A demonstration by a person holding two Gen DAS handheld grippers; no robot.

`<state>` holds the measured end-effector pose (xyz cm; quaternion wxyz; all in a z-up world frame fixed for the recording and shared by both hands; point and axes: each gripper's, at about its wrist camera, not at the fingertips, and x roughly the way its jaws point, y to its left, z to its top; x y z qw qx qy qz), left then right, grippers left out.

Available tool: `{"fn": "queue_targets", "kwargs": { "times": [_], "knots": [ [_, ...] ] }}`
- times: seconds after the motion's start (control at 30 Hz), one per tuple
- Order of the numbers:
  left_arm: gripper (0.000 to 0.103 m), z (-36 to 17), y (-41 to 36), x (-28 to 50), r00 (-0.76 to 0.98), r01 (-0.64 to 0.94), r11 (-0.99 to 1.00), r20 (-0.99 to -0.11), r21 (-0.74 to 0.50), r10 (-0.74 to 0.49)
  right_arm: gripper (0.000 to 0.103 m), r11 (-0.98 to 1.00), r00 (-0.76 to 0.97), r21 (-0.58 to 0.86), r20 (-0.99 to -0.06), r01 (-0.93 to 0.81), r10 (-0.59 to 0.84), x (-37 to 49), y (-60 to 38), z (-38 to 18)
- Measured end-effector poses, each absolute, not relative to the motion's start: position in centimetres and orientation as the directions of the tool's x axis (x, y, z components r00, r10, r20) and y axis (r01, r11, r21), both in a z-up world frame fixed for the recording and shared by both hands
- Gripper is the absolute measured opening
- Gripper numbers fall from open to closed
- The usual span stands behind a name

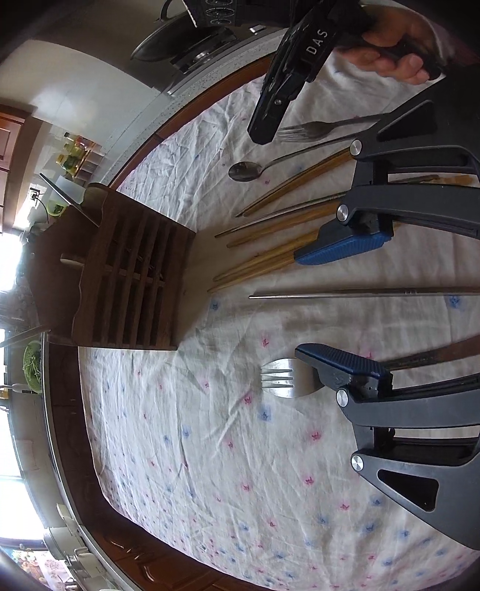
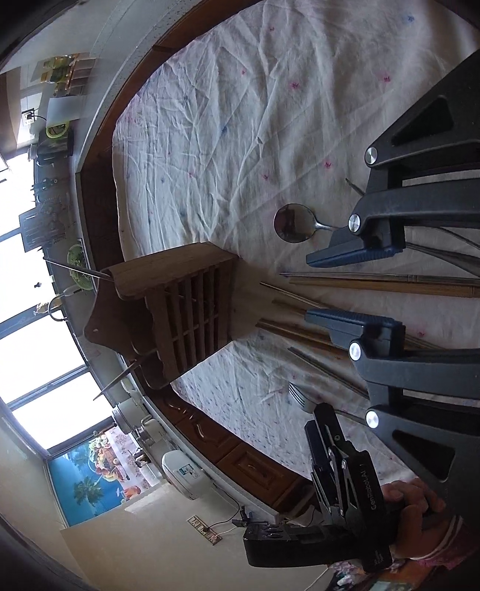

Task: Organize utensils
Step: 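Close the left tool on a silver metal chopstick while the right tool grasps another thin silver utensil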

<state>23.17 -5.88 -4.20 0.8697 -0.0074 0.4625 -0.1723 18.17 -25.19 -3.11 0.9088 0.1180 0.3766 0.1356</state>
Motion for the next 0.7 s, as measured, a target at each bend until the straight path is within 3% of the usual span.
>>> {"fn": "queue_targets", "kwargs": {
  "times": [0.07, 0.3, 0.7],
  "knots": [
    [0.039, -4.8, -6.3, 24.0, 0.494, 0.297, 0.94, -0.816, -0.168, -0.301, 0.015, 0.938, 0.652, 0.31, -0.681, -0.154, 0.332, 19.6, -24.8, -4.2],
    [0.031, -6.9, -7.2, 25.9, 0.44, 0.314, 0.937, -0.85, -0.156, -0.289, 0.013, 0.944, 0.591, 0.294, -0.738, -0.151, 0.325, 22.9, -24.2, -6.5],
    [0.028, -6.7, -7.8, 26.8, 0.408, 0.365, 0.926, -0.878, -0.096, -0.251, 0.008, 0.961, 0.534, 0.179, -0.803, -0.209, 0.265, 24.3, -23.1, -6.9]
  ]
}}
